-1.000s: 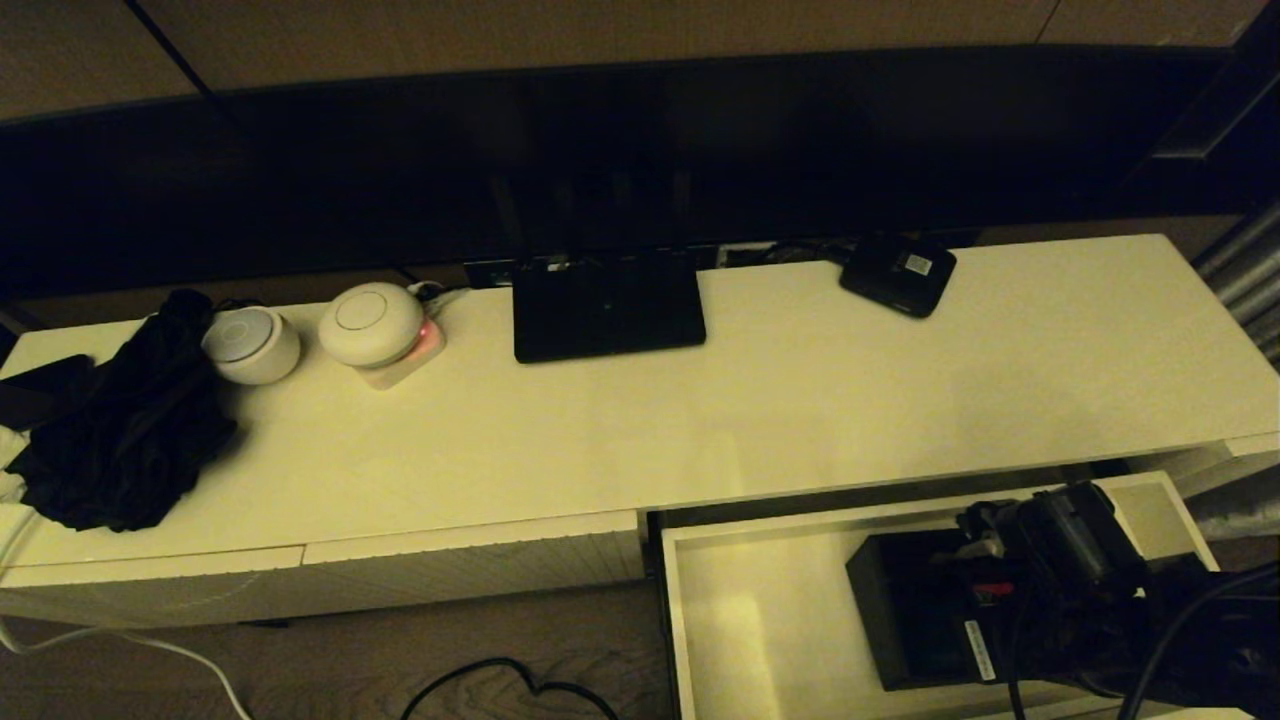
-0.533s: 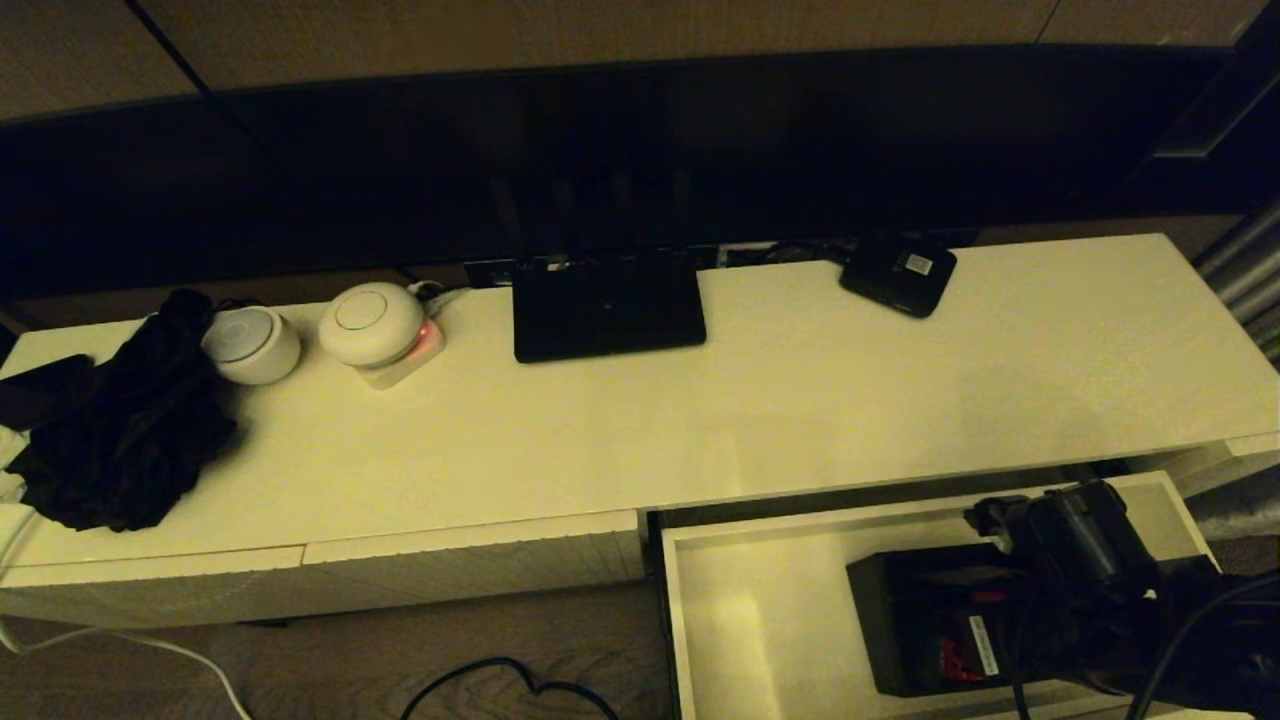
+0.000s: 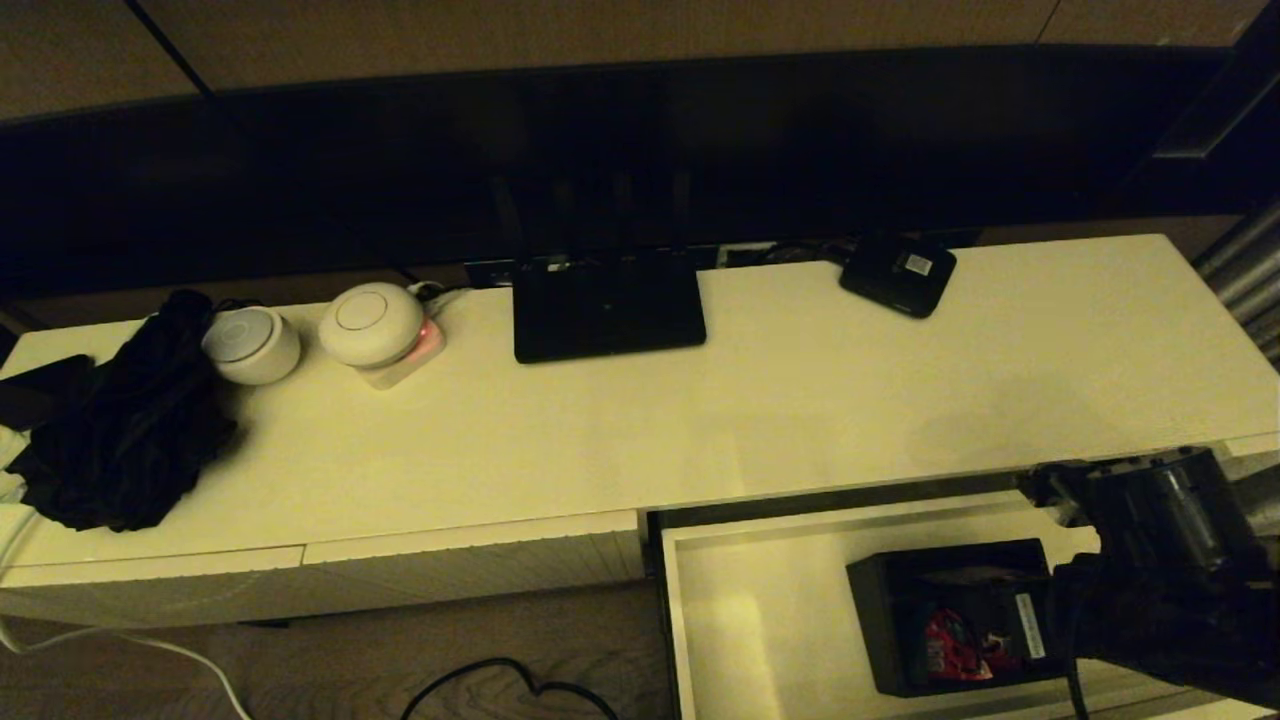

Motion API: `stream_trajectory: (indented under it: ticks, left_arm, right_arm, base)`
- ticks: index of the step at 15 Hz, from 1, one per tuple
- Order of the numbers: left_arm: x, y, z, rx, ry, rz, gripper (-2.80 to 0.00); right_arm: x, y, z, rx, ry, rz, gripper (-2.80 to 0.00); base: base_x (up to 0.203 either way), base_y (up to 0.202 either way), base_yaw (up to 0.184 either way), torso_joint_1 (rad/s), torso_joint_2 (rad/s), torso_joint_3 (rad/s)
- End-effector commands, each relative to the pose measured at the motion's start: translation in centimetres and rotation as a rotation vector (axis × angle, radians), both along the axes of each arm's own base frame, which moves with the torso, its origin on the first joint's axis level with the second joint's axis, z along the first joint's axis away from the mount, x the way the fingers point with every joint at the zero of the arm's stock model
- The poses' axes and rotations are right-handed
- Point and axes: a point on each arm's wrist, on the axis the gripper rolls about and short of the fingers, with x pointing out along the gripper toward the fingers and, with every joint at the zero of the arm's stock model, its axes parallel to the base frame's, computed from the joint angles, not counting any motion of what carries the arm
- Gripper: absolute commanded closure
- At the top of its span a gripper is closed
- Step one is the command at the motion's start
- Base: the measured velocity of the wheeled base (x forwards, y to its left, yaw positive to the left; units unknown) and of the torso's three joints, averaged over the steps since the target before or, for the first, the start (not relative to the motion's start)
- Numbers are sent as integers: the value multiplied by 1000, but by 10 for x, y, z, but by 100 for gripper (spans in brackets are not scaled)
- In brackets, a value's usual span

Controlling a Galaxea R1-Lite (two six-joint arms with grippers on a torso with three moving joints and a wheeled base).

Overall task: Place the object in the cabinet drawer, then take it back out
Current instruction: Close the drawer

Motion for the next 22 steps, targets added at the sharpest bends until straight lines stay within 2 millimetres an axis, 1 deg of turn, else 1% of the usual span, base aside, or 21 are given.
stream_trajectory:
  ticks: [1, 3, 4, 5, 8, 10, 12, 14, 16, 19, 20, 22]
  left_arm:
    - [0, 0, -1, 0, 3, 1, 0]
    - [0, 0, -1, 0, 3, 1, 0]
    - [0, 0, -1, 0, 3, 1, 0]
    - [0, 0, -1, 0, 3, 1, 0]
    - [0, 0, -1, 0, 3, 1, 0]
    - [0, 0, -1, 0, 3, 1, 0]
    - [0, 0, -1, 0, 3, 1, 0]
    - [0, 0, -1, 0, 3, 1, 0]
    - [0, 0, -1, 0, 3, 1, 0]
    - [0, 0, -1, 0, 3, 1, 0]
    - [0, 0, -1, 0, 3, 1, 0]
    - [0, 0, -1, 0, 3, 1, 0]
  right_arm:
    - [-14, -4, 26, 28, -64, 0, -280]
    - [-24, -7, 40, 39, -75, 1, -280]
    - [-30, -8, 43, 46, -67, 4, -280]
    - [-37, -9, 45, 47, -54, 10, 0]
    - [-55, -13, 58, 73, -51, 45, 0]
    - [-70, -16, 68, 95, -60, 100, 0]
    - [-83, -13, 67, 79, -41, 190, 0]
    - [-95, -5, 60, 55, 0, 305, 0]
    - [-108, 4, 48, 20, 49, 436, 0]
    - [-123, 12, 35, -18, 103, 587, 0]
    - [-129, 14, 31, -33, 126, 631, 0]
    - [-143, 8, 15, -87, 198, 701, 0]
  base:
    - [0, 0, 0, 0, 0, 0]
    - [0, 0, 0, 0, 0, 0]
    - [0, 0, 0, 0, 0, 0]
    - [0, 0, 0, 0, 0, 0]
    - [0, 0, 0, 0, 0, 0]
    - [0, 0, 0, 0, 0, 0]
    - [0, 0, 0, 0, 0, 0]
    - [0, 0, 0, 0, 0, 0]
    - [0, 0, 0, 0, 0, 0]
    - [0, 0, 0, 0, 0, 0]
    - [0, 0, 0, 0, 0, 0]
    - [0, 0, 0, 0, 0, 0]
